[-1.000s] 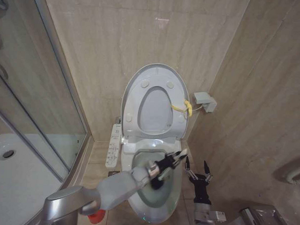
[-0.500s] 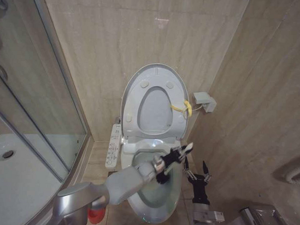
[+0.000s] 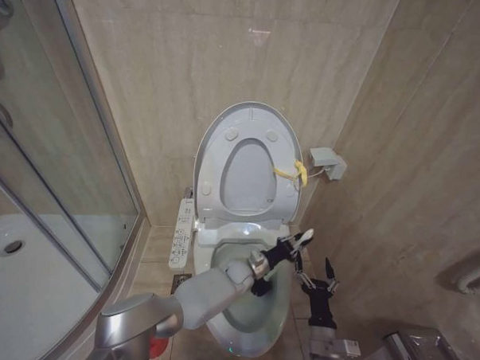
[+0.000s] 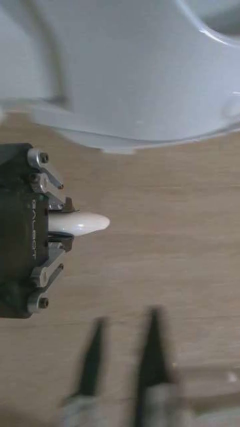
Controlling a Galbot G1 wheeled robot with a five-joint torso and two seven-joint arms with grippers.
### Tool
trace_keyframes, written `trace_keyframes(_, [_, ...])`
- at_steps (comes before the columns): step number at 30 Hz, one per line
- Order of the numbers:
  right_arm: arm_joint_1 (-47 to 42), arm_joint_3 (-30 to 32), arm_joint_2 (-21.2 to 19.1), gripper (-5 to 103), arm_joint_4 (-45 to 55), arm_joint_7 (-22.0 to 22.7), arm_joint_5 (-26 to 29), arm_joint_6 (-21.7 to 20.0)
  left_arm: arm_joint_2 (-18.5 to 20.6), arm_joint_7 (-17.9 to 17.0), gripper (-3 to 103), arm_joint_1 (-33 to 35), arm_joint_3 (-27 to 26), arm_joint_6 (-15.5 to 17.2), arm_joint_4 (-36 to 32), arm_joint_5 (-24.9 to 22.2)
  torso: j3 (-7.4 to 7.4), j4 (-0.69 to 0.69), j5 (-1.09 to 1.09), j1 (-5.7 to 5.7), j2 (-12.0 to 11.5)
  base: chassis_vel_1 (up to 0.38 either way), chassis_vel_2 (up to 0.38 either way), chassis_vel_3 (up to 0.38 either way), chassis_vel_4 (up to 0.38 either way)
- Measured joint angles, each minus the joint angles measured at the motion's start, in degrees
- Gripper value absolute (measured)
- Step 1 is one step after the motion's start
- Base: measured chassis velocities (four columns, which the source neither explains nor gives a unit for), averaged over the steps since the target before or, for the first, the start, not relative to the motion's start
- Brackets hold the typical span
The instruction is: Open the toilet lid, clean the toilet bowl with a toilet brush, close the toilet lid, and flush.
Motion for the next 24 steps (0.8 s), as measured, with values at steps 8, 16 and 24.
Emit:
trace_keyframes(8, [-0.06,0.25,0.15,100,0.31,-0.05,0.05,0.08,-0.87,-1.11,22,-1.58,-2.15,-0.19,-0.89,0.0,-0.01,-0.04,-0.01,0.0,0.0,0.0,0.0,0.0,0.0])
trace_keyframes(16, [-0.54,0.08,0.44,100,0.57,-0.24,-0.35,0.27,-0.11,-0.1,22,-1.25,-1.03,-0.17,1.58,1.09,0.0,-0.02,-0.01,0.0,0.0,0.0,0.0,0.0,0.0])
trace_keyframes(24, [-0.59,0.4,-0.1,100,0.75,-0.25,-0.18,0.35,7.65,0.41,22,-0.5,0.67,-0.51,-0.96,2.56,-0.01,-0.02,-0.02,0.0,0.0,0.0,0.0,0.0,0.0])
